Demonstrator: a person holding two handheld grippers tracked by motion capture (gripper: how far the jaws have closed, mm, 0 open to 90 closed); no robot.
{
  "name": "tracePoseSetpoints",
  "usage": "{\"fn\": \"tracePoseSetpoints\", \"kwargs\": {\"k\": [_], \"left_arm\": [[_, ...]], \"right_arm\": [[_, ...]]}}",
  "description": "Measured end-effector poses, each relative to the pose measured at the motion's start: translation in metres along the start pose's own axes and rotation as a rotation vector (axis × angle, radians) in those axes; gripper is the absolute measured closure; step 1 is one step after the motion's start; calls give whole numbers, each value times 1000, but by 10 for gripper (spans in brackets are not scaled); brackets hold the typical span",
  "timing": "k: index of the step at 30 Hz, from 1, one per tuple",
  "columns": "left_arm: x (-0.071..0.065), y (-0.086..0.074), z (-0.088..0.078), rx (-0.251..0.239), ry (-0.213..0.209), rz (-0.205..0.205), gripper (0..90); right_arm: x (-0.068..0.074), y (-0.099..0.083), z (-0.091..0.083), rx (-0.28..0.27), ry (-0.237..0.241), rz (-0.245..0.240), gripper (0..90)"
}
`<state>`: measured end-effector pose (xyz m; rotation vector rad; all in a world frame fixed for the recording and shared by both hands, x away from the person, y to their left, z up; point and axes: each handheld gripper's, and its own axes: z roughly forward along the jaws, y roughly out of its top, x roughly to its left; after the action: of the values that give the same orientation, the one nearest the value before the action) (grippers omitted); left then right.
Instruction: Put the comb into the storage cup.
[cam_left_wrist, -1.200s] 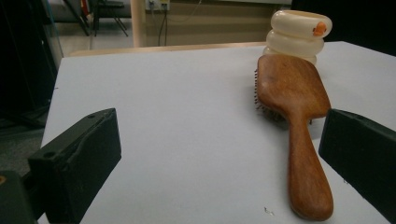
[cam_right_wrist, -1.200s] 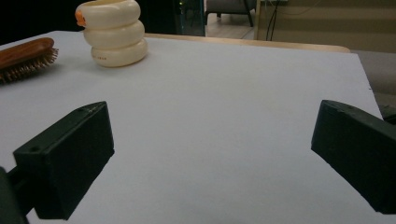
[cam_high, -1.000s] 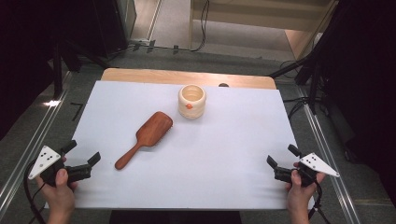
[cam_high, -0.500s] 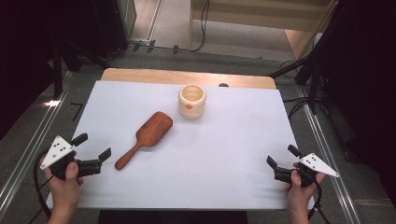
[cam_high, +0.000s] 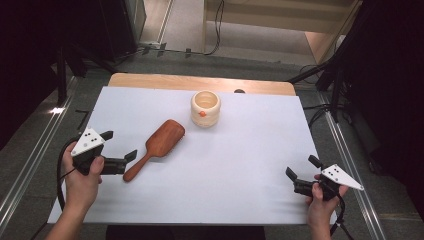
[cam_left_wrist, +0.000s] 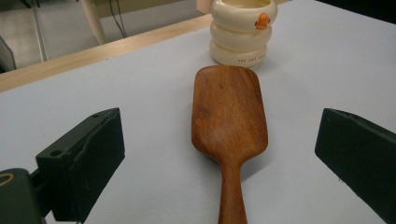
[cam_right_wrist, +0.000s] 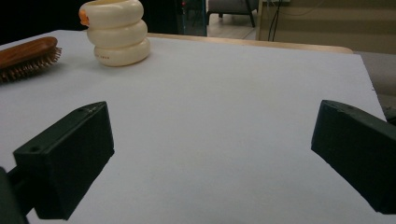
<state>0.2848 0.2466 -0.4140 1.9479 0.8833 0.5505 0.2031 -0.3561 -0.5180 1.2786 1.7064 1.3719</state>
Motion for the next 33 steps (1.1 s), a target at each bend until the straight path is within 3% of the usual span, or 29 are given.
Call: {"fn": "tracePoseSetpoints", "kwargs": {"k": [5,9,14,19,20,29,33], "left_arm": [[-3,7,10,36,-4,12,20],[-5,14,24,105,-7,31,20],[-5,17,33,145,-13,32,20],[-9,17,45,201,-16,42,20],[-9,17,50,231,-18,41,20],[-9,14,66,318,-14,36,20],[-11,11,74,388,-28,42,20]], "right_arm": [[0,0,0,5,3,3,0],[0,0,1,7,4,-2,0],[0,0,1,10,8,0,0],[0,0,2,11,12,-4,0],[0,0,2,11,10,-3,0],[-1,0,2,13,12,0,0],[-1,0,2,15,17,0,0]]}}
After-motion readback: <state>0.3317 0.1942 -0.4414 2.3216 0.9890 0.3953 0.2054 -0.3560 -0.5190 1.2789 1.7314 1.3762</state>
